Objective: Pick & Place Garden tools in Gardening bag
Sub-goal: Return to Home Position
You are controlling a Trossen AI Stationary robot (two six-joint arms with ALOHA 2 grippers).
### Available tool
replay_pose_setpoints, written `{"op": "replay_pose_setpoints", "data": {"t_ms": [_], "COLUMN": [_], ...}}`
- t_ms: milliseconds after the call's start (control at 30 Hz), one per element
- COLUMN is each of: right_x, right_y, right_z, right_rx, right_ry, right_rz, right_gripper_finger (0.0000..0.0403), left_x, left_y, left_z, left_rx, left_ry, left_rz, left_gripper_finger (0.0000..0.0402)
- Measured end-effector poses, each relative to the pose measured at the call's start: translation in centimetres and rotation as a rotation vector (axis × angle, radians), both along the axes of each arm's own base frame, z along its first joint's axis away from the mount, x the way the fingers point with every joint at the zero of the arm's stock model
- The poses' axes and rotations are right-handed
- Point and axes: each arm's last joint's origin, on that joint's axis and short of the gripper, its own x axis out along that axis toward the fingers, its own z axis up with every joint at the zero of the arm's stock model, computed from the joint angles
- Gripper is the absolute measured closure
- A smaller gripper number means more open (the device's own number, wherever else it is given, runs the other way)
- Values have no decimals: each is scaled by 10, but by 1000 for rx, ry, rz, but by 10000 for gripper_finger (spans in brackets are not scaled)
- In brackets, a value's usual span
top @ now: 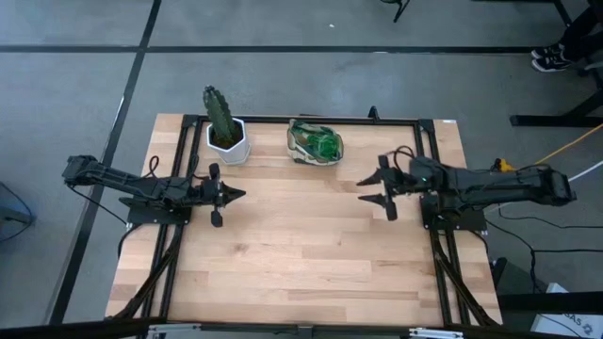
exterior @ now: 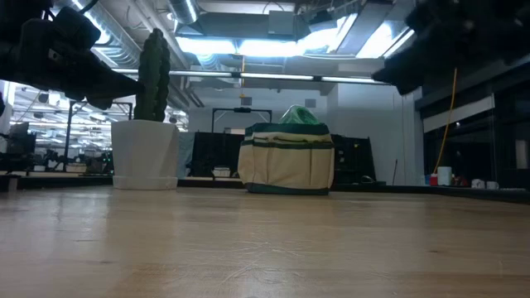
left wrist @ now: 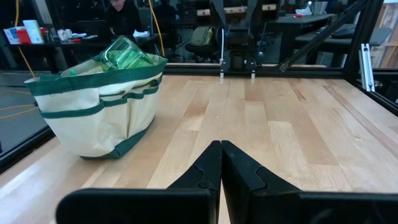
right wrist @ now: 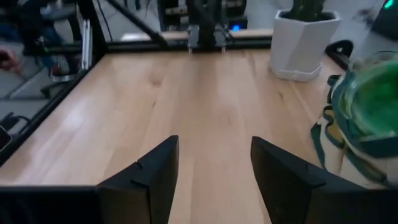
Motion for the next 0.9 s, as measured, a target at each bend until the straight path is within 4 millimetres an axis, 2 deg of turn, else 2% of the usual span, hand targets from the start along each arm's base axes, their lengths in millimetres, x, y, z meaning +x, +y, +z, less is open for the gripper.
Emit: {"op": "replay_pose_setpoints", "data": {"t_ms": [200,300,433,667,833,900], "right_x": [-30,-40,-45,-57,-65,-66], "right_y": [9,12,16,14,14,14], "right_z": [-42,-53,-54,-57,-54,-59], "right_rx": [4,-13,-48,-96,-148,-165], "right_ry": [-105,-159,-174,-150,-211,-247], "right_rz": [-131,-131,-71,-121,-113,-112], "right_gripper_finger": [201,201,201,201,201,201], "left_x": [0,0,0,0,0,0], "left_y": [0,0,0,0,0,0], "left_z": [0,0,0,0,0,0], "left_rx": [0,0,0,-60,-92,-94], "left_ry": [0,0,0,-12,-18,-18], "left_rz": [0,1,0,6,9,9], "left_gripper_finger": [398,398,398,398,398,398]}}
